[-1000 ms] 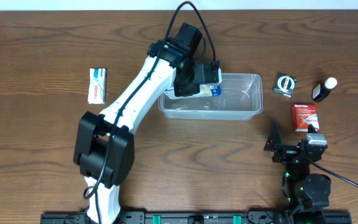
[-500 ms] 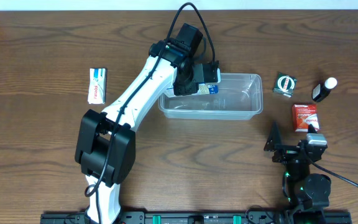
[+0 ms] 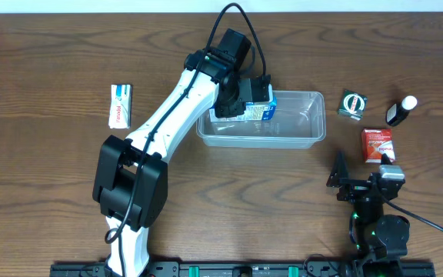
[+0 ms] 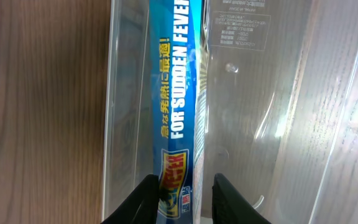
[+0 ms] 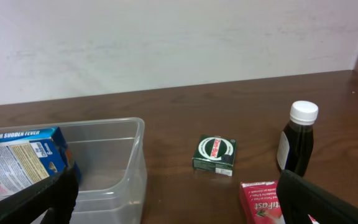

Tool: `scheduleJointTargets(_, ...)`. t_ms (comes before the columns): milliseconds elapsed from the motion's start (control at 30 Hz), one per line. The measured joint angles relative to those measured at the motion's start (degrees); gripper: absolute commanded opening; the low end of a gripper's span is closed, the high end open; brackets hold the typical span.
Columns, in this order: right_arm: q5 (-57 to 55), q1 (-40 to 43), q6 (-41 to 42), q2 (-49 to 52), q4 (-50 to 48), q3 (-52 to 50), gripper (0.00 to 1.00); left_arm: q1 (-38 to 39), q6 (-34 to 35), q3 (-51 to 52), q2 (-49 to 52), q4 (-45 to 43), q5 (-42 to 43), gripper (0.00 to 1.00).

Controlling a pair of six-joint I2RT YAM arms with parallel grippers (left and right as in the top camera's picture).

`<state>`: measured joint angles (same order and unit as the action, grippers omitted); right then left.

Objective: Pack container
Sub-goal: 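Lower the blue box upright into the container's left end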

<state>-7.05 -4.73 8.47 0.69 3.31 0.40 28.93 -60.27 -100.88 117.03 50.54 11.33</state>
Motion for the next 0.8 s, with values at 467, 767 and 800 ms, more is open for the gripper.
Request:
scheduleJointTargets(467,0.0,0.0,0.0,0.0,0.0,0.0,0.99,0.0,0.0,0.0,0.0,0.0,-0.2,0.30)
scheduleJointTargets(767,0.0,0.0,0.0,0.0,0.0,0.0,0.99,0.0,0.0,0.0,0.0,0.0,-0.2,0.22)
scheduleJointTargets(800,0.0,0.0,0.0,0.0,0.0,0.0,0.99,0.0,0.0,0.0,0.0,0.0,-0.2,0.23)
